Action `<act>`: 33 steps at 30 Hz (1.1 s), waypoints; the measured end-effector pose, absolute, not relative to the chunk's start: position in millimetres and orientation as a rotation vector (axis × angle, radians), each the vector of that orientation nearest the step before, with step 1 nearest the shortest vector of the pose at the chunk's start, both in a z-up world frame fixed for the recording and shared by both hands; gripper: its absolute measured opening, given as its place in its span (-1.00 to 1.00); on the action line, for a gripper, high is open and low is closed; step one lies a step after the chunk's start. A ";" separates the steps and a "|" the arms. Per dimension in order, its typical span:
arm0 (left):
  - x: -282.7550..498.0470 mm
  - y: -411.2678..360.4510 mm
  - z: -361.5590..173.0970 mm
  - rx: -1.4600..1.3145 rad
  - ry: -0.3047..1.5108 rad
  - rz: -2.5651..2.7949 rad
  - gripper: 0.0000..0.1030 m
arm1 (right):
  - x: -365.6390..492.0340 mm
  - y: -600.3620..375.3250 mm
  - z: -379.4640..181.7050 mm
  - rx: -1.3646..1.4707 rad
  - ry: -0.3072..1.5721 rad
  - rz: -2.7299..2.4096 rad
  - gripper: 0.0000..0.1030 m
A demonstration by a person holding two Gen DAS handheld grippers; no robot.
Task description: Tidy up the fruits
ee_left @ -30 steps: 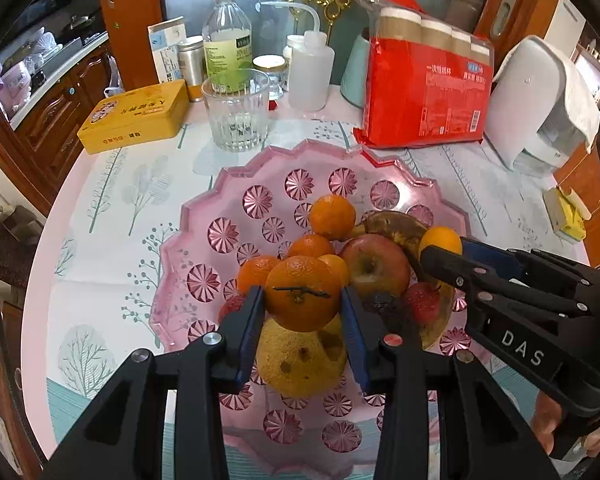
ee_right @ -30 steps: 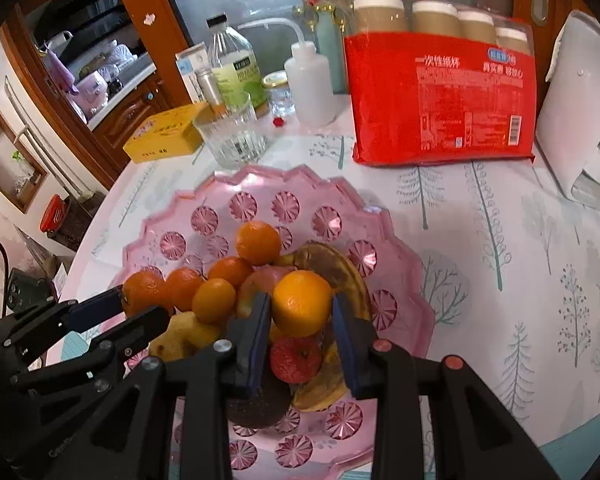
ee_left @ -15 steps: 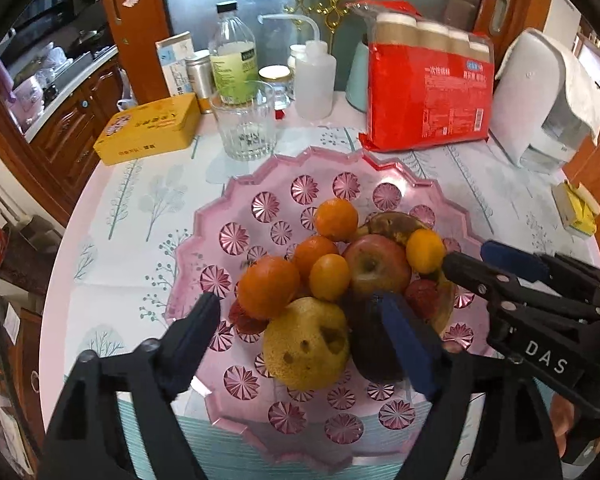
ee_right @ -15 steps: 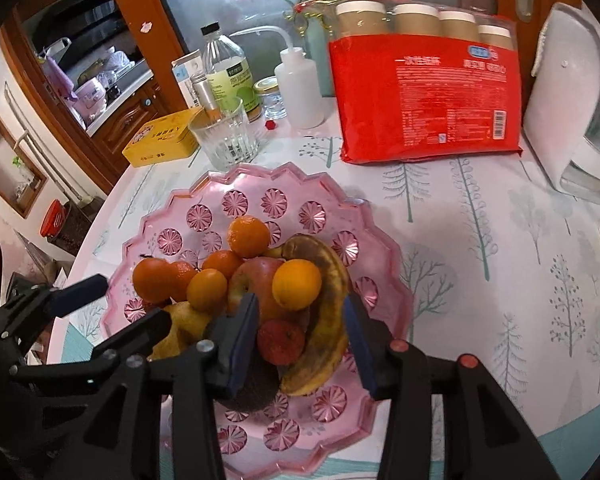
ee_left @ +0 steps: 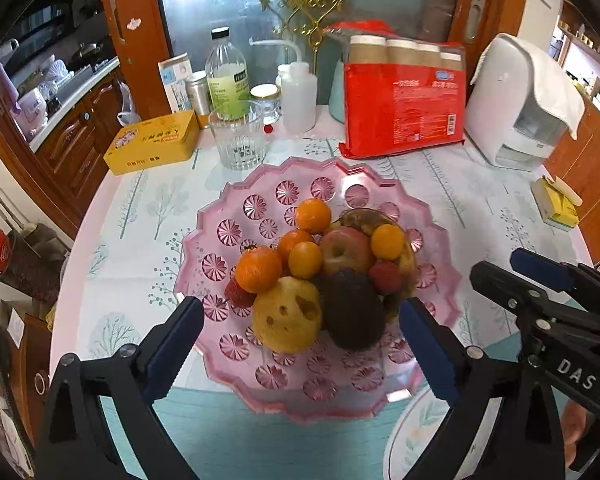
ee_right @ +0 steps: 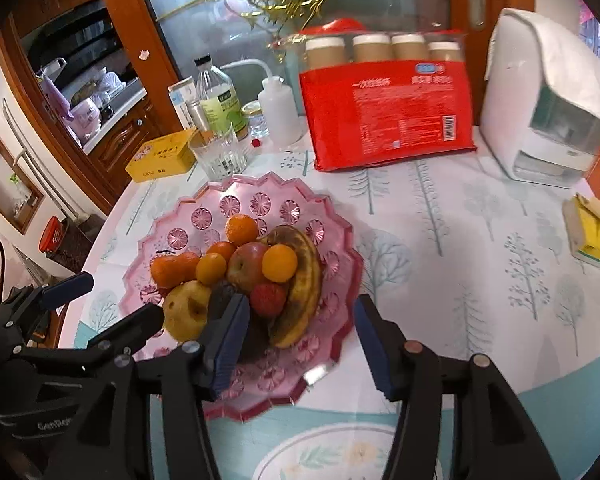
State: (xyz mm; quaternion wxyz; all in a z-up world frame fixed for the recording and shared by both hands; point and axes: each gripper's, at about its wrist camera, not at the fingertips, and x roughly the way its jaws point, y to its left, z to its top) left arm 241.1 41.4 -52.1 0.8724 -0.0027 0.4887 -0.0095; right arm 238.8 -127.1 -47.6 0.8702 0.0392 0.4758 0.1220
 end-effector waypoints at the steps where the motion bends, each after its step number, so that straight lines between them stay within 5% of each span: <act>1: 237.7 40.1 -49.4 -0.005 1.018 -0.020 0.90 | 232.8 -130.0 -43.7 0.082 0.990 0.250 0.10; 33: 9.8 -23.0 30.1 0.006 0.894 0.027 0.93 | 8.4 -179.9 2.6 0.083 0.925 0.213 0.13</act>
